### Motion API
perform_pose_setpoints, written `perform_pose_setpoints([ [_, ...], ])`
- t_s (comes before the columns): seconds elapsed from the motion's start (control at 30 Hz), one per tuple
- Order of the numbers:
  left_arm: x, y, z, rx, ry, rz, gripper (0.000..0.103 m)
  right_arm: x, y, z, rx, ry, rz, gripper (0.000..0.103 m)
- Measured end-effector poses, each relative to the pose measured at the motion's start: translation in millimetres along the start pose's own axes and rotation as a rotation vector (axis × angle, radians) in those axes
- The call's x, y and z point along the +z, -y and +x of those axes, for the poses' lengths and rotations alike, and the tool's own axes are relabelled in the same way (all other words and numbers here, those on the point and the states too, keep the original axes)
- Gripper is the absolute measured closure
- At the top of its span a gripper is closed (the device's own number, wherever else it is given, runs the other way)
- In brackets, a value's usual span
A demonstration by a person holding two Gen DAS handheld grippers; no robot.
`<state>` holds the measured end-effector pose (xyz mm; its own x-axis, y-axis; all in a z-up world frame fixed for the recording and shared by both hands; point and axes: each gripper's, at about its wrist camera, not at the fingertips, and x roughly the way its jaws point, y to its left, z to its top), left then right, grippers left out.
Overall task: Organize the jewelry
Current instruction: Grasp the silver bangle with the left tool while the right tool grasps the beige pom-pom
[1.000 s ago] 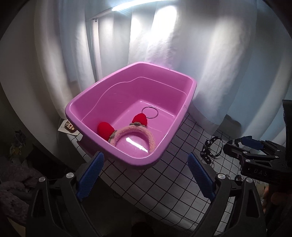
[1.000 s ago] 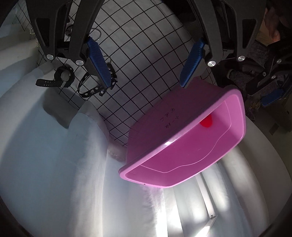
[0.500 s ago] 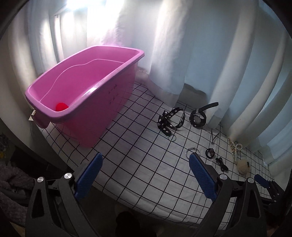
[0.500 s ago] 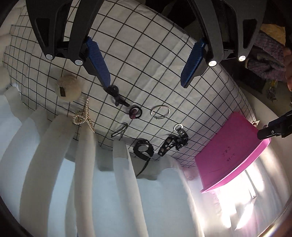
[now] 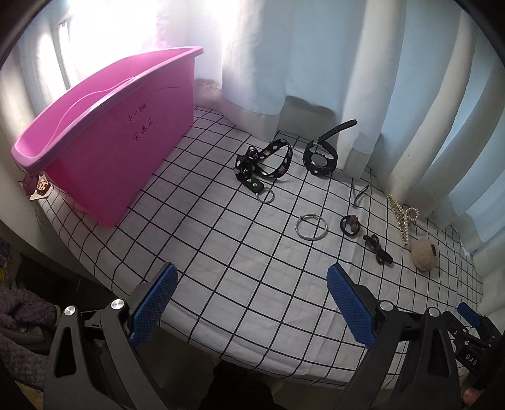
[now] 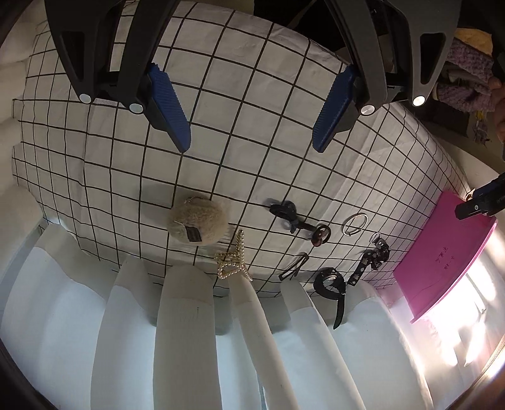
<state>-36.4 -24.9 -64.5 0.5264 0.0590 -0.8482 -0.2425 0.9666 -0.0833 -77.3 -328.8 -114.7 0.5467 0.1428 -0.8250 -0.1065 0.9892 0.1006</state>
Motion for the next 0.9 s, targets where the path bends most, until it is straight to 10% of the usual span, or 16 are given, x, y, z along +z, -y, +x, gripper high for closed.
perform_pose_setpoints([
  [0.5, 17.7, 39.4, 84.1, -0.076, -0.05, 0.171, 0.009, 26.5, 30.5, 34.8, -0.128, 0.054, 0.171, 0.027],
  [0.9, 5.9, 60.7, 122.5, -0.088, -0.032, 0.124, 0.009, 38.6, 44.2, 80.6, -0.091, 0.094, 0.142, 0.027],
])
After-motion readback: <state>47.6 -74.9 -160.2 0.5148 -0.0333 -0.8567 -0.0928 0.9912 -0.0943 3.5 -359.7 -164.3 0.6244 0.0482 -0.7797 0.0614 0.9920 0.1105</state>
